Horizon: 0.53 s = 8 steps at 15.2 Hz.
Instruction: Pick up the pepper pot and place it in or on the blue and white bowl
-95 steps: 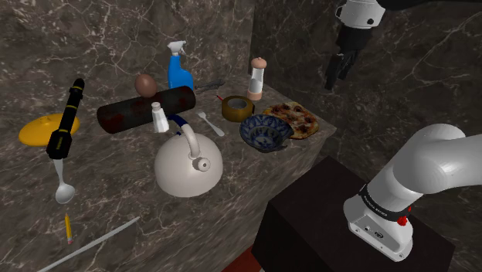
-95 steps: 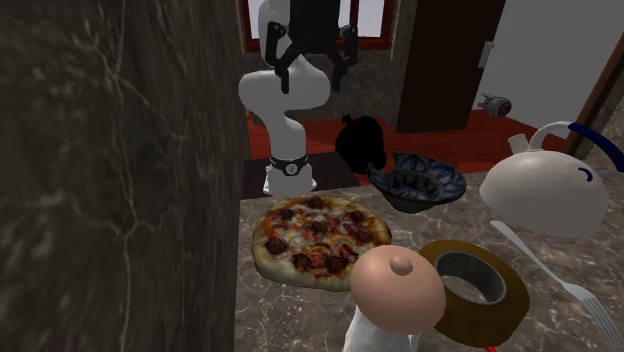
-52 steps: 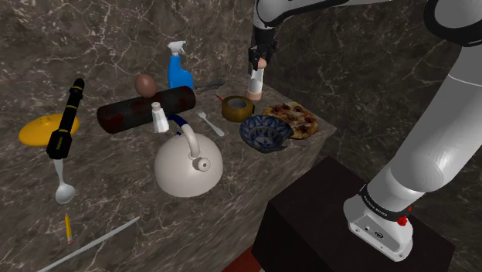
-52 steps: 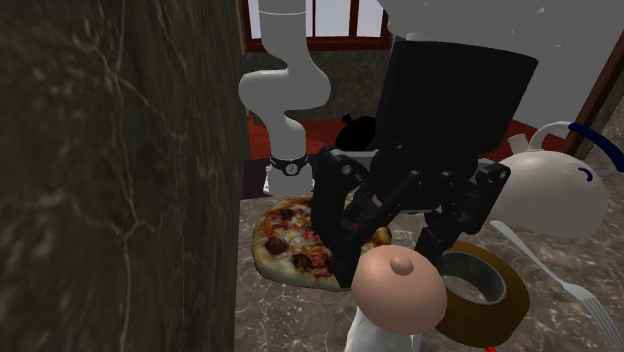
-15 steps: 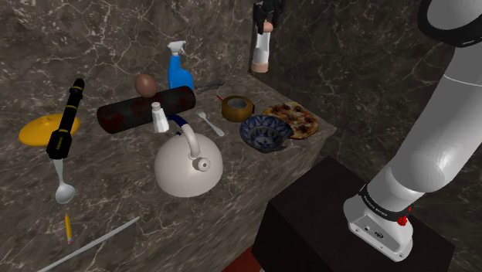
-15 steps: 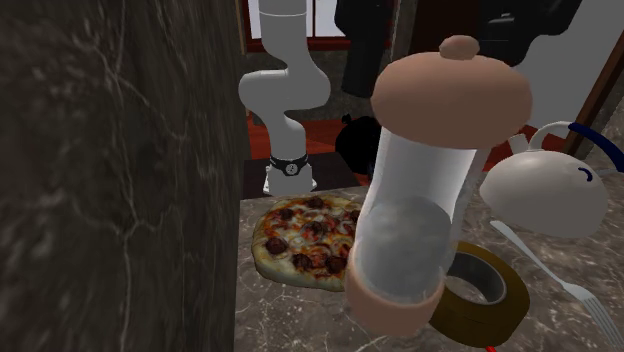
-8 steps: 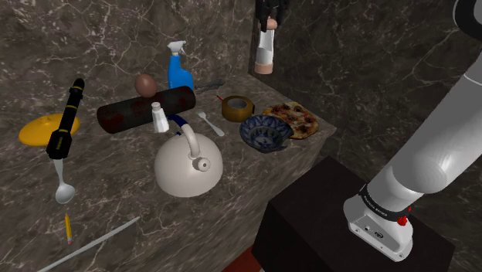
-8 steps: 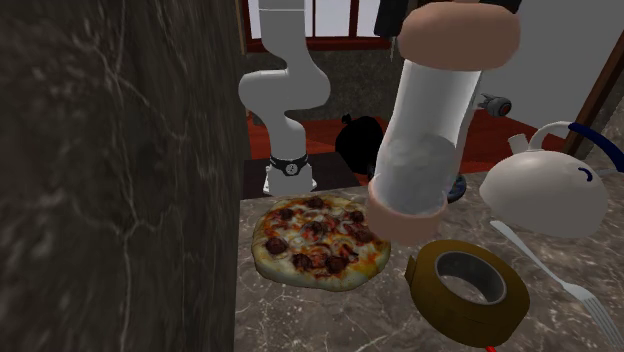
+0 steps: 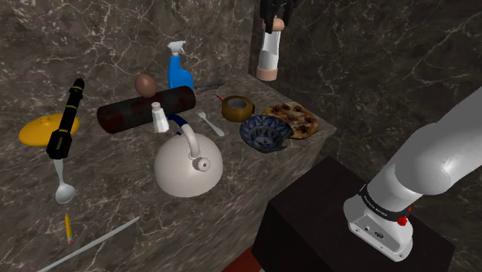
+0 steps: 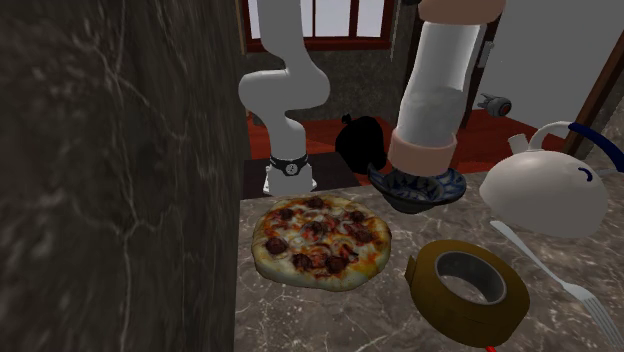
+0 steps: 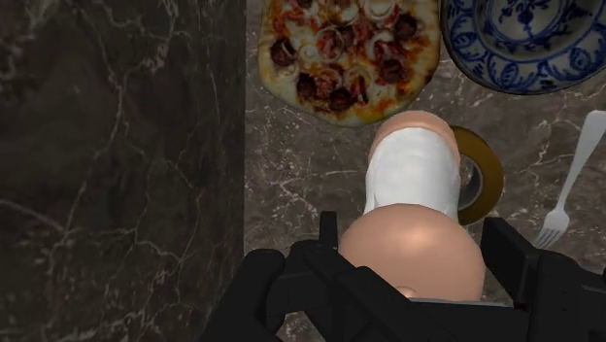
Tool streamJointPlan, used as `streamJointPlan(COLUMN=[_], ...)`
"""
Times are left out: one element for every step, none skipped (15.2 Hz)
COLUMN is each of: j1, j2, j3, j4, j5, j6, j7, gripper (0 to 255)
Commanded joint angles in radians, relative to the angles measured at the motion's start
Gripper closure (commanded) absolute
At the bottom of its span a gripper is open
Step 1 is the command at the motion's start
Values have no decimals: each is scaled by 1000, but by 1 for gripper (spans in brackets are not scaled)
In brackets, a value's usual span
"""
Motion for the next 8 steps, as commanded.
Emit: streamJointPlan(j1=[16, 23, 31, 38, 46, 53, 61, 68], j2=[-51, -72, -91, -110, -128, -145, -161, -176], j3=[18, 28, 37, 47, 57, 68, 78, 89], j4=[-36, -48, -58, -68, -75, -82, -87, -90], j5=[12, 19, 25, 31, 38, 45, 52, 60], j6=[-20, -31, -42, -54, -66, -79, -92, -105], j7=[32, 46, 61, 76, 92, 108, 124, 140], gripper=[255, 255, 255, 255, 255, 255, 255, 255])
